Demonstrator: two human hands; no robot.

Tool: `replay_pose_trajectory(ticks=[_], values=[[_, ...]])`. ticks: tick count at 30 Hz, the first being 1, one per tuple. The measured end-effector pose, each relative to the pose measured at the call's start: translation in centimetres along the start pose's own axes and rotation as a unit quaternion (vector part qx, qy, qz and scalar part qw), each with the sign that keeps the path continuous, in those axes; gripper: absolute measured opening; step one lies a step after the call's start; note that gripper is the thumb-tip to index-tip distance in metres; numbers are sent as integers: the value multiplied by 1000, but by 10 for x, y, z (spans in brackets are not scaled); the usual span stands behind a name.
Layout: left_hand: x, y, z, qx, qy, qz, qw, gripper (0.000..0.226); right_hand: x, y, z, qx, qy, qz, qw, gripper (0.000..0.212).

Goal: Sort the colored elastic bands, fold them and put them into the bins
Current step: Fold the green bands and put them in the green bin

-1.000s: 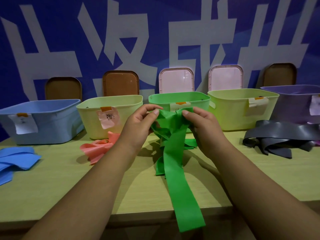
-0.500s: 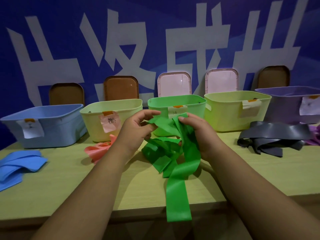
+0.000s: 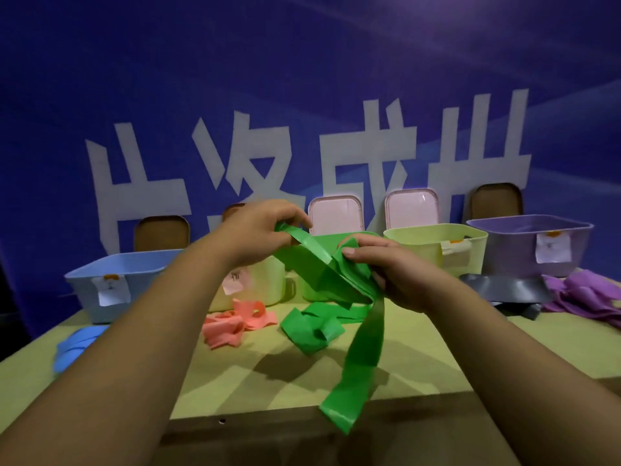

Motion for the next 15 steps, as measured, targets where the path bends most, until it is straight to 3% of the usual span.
replay_pose_trajectory(ticks=[3,5,8,10,12,15], values=[[20,18,7,-17,3,29,999,29,-25,-12,10,-59,3,-11,998,25],[32,27,12,-28,10,46,999,26,-37,-19,15,-62,13,-13,998,21],[42,35,19,-34,32,41,998,13,-50,-25,19,-54,34,11,998,39],[44,40,24,-23,52,55,997,7,-57,-28,24,-40,29,45,998,38],[43,41,32,-35,66,143,987,5,-60,-29,29,-36,19,94,995,31],[38,37,43,-99,70,317,941,26,-58,-25,35,-43,-4,143,989,31]])
Point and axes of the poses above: each hand's wrist, its own z-axis away from the middle knuckle, its own y-axis out of the back of the hand, x = y × z, the point moved 1 cm from there along -z, towards the middle knuckle, and after that the axes turned 4 degrees about -x, right-handed, at the moved point
